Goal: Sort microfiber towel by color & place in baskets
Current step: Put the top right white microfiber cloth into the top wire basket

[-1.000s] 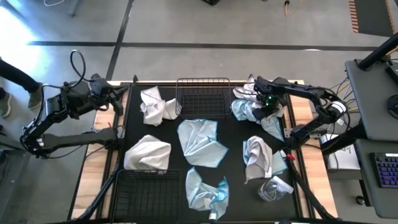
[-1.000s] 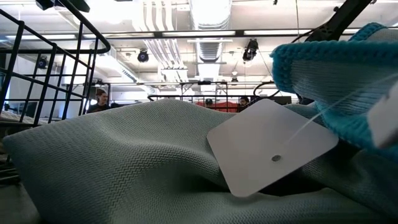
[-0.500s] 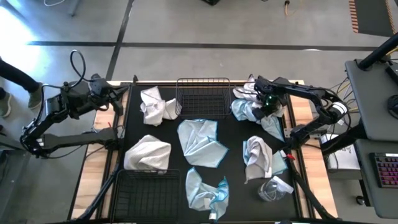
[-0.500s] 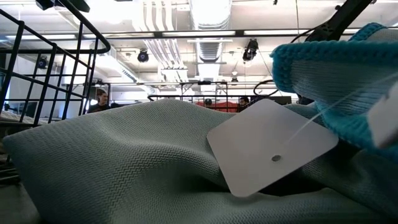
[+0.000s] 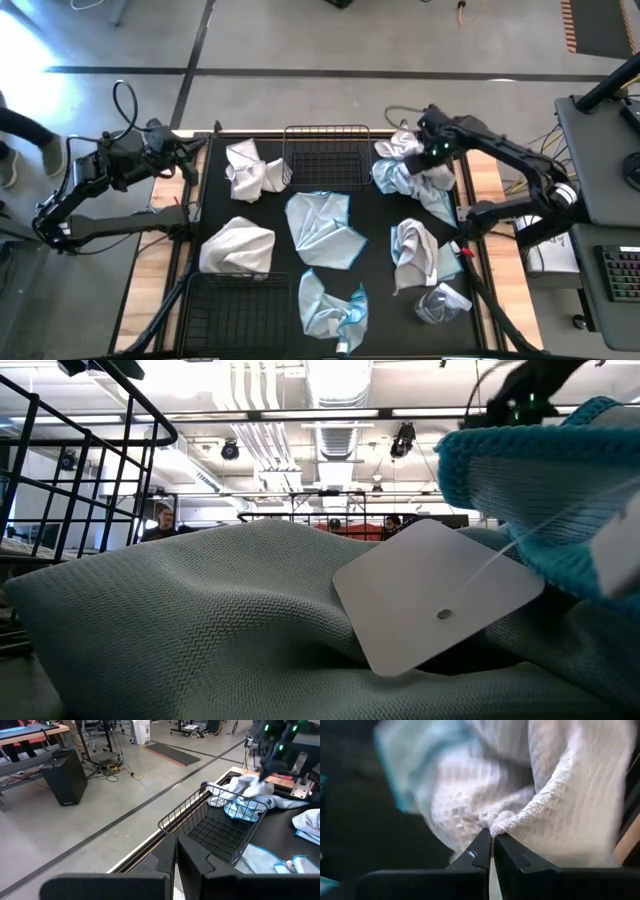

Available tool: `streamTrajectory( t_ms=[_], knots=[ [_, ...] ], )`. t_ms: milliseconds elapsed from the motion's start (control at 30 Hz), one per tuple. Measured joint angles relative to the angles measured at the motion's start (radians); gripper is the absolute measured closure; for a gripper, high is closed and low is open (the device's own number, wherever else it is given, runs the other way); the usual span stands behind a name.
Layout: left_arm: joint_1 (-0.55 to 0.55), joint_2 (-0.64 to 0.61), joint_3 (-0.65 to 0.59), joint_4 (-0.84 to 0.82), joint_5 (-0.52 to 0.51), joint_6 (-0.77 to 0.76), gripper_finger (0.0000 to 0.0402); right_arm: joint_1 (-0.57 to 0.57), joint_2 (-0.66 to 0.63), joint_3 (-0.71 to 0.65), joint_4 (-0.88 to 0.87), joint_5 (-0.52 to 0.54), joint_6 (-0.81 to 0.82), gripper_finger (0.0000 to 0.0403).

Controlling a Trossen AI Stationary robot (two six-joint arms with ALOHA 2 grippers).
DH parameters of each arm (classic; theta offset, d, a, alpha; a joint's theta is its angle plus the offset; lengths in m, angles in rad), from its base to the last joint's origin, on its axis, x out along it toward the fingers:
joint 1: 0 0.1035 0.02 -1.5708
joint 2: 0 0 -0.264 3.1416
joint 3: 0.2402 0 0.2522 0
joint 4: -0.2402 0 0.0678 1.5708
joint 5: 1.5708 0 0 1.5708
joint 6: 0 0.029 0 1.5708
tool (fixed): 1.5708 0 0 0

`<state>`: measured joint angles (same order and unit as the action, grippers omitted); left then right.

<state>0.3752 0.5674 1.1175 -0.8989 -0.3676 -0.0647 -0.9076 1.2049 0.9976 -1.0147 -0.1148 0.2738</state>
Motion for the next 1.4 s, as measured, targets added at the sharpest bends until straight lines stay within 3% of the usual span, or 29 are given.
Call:
streamTrajectory(
  t_ms=[233, 467, 1167, 1400],
  knots=[
    [0.000, 0.000, 0.000, 0.000, 0.000, 0.000, 0.0402, 0.045, -0.007, 0.271, 0.004, 0.001, 0.007, 0.0394],
    [0.000, 0.001, 0.000, 0.000, 0.001, -0.030, 0.0402, 0.101, 0.068, 0.515, 0.004, 0.002, 0.004, 0.0394],
    [0.000, 0.001, 0.000, 0.000, 0.001, -0.023, 0.0402, 0.307, 0.505, 1.153, 0.005, 0.000, -0.091, 0.0394],
    [0.000, 0.001, 0.000, 0.000, 0.001, -0.023, 0.0402, 0.355, 0.630, 1.354, 0.049, -0.109, -0.086, 0.0394]
  ],
)
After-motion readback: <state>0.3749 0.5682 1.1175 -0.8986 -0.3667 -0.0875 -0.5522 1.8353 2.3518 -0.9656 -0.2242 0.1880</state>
